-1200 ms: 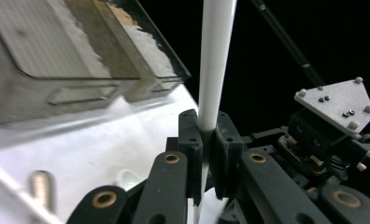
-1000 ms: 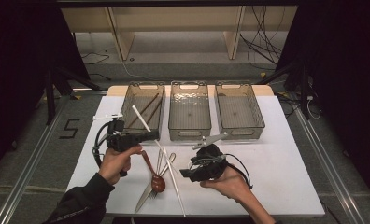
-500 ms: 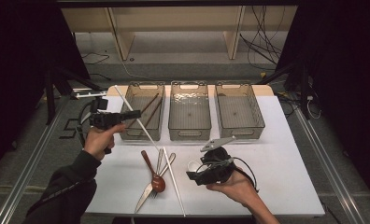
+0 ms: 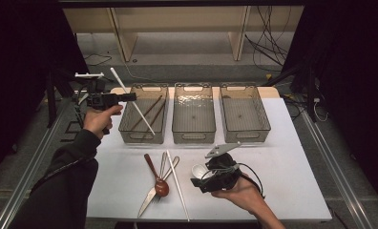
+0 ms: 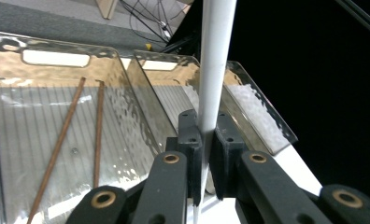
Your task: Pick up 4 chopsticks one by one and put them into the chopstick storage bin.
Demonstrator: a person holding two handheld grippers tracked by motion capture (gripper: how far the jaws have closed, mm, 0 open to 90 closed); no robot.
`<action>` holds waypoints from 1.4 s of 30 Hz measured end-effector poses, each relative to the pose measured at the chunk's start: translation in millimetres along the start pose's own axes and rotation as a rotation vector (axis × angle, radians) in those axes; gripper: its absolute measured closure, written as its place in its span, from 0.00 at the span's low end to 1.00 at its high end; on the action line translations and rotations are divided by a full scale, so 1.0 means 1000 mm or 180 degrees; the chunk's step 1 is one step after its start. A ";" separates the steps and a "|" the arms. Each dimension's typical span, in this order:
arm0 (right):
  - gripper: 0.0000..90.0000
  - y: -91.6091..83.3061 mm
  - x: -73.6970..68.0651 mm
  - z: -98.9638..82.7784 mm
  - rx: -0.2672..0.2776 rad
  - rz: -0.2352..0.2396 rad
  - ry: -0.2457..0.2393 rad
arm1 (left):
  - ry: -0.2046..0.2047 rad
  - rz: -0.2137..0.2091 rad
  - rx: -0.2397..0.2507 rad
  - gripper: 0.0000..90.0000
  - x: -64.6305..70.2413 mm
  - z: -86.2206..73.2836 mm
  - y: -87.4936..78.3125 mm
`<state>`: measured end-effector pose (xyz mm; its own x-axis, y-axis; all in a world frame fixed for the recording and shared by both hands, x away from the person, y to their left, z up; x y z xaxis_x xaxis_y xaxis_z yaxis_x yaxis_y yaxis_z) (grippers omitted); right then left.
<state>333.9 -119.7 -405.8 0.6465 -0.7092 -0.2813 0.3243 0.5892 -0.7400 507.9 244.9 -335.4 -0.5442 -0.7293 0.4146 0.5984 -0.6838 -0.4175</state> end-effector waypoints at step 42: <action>0.28 0.002 -0.003 -0.001 -0.0023 0.0040 -0.0053 | 0.0100 0.0517 -0.0623 0.92 -0.017 -0.009 0.076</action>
<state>331.8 -116.4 -406.5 0.6620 -0.6950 -0.2804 0.3110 0.5952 -0.7409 557.5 205.4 -381.4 -0.4699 -0.8282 0.3053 0.5559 -0.5464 -0.6264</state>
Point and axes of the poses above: each handheld gripper's, and its own axes: y roughly forward along the jaws, z roughly out of its top, x roughly to its right, the point moved 1 cm from there along y, roughly forward along the jaws, and after that the axes turned 10 degrees about y, right-handed, at the moved point
